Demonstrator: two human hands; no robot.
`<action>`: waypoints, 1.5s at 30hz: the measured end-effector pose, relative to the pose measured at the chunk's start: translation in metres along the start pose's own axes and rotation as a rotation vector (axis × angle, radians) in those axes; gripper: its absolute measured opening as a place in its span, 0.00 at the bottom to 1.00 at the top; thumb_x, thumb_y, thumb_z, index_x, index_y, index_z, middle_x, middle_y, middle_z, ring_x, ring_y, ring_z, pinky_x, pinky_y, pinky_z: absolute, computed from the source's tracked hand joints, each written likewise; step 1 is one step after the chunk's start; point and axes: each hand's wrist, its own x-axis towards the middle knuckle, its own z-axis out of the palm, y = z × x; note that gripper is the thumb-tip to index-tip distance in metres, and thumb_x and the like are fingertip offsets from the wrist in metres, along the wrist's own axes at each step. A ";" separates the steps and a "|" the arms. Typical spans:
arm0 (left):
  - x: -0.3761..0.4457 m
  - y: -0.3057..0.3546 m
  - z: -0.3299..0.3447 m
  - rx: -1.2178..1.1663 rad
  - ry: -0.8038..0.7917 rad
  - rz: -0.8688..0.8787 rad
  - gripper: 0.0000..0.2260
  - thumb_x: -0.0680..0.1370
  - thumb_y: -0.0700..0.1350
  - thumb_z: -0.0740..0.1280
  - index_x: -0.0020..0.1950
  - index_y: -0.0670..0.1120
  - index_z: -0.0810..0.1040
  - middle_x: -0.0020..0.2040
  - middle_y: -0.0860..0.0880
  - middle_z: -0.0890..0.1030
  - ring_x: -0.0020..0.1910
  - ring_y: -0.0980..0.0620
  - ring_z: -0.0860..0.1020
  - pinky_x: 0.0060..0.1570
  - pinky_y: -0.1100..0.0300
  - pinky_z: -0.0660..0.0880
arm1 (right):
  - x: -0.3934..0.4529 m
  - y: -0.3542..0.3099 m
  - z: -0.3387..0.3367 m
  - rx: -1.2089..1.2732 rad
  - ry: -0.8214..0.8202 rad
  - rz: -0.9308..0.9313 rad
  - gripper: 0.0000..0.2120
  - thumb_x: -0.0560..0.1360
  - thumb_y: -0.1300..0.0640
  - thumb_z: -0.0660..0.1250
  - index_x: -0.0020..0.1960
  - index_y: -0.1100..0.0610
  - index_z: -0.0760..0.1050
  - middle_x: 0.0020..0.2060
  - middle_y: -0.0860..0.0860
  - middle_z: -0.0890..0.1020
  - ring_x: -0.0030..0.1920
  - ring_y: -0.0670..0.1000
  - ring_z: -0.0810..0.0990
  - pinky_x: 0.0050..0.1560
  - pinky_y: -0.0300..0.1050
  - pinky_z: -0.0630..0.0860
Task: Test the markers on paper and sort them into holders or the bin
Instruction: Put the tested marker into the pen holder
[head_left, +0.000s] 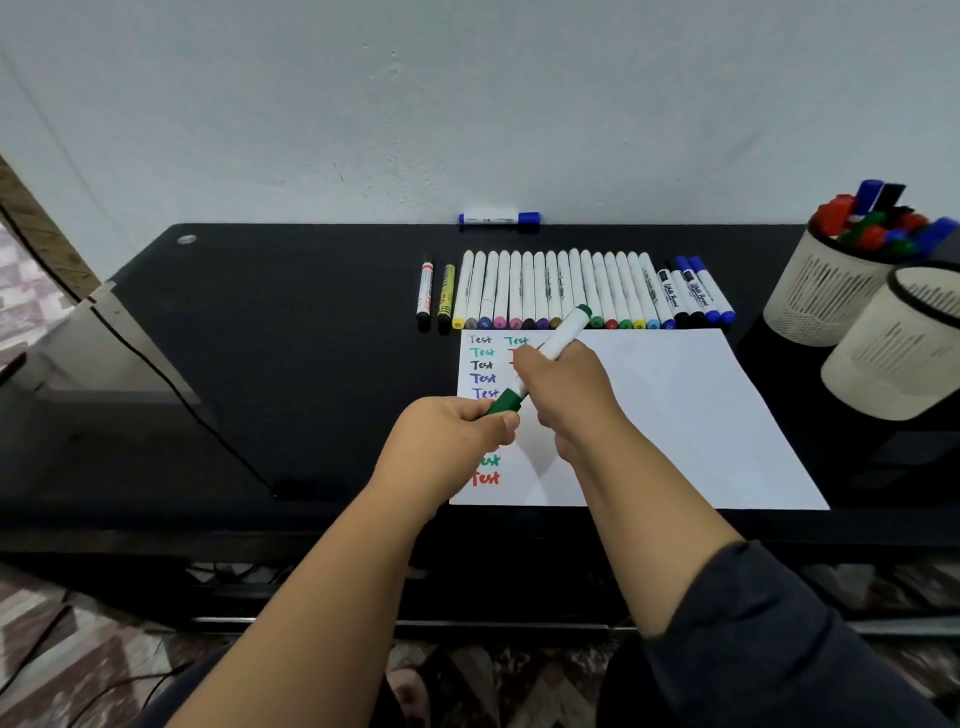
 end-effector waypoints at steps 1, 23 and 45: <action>0.000 -0.001 0.000 -0.003 0.006 -0.002 0.06 0.74 0.49 0.70 0.37 0.56 0.79 0.43 0.50 0.84 0.49 0.46 0.81 0.54 0.48 0.77 | 0.000 0.000 0.000 -0.003 -0.005 0.006 0.13 0.76 0.60 0.61 0.34 0.56 0.65 0.23 0.44 0.69 0.15 0.39 0.65 0.21 0.33 0.61; -0.006 -0.003 0.002 0.063 0.064 0.022 0.09 0.77 0.50 0.66 0.37 0.54 0.79 0.41 0.51 0.83 0.46 0.49 0.81 0.48 0.53 0.76 | 0.004 0.007 0.008 0.014 0.001 0.010 0.11 0.74 0.60 0.62 0.34 0.57 0.65 0.27 0.49 0.67 0.26 0.48 0.62 0.28 0.41 0.61; 0.024 -0.001 -0.016 0.323 0.207 0.105 0.17 0.78 0.54 0.63 0.67 0.56 0.73 0.45 0.62 0.77 0.36 0.63 0.72 0.32 0.67 0.67 | 0.042 0.014 -0.026 0.164 0.057 -0.063 0.06 0.73 0.54 0.72 0.42 0.56 0.77 0.30 0.51 0.78 0.29 0.46 0.71 0.30 0.38 0.68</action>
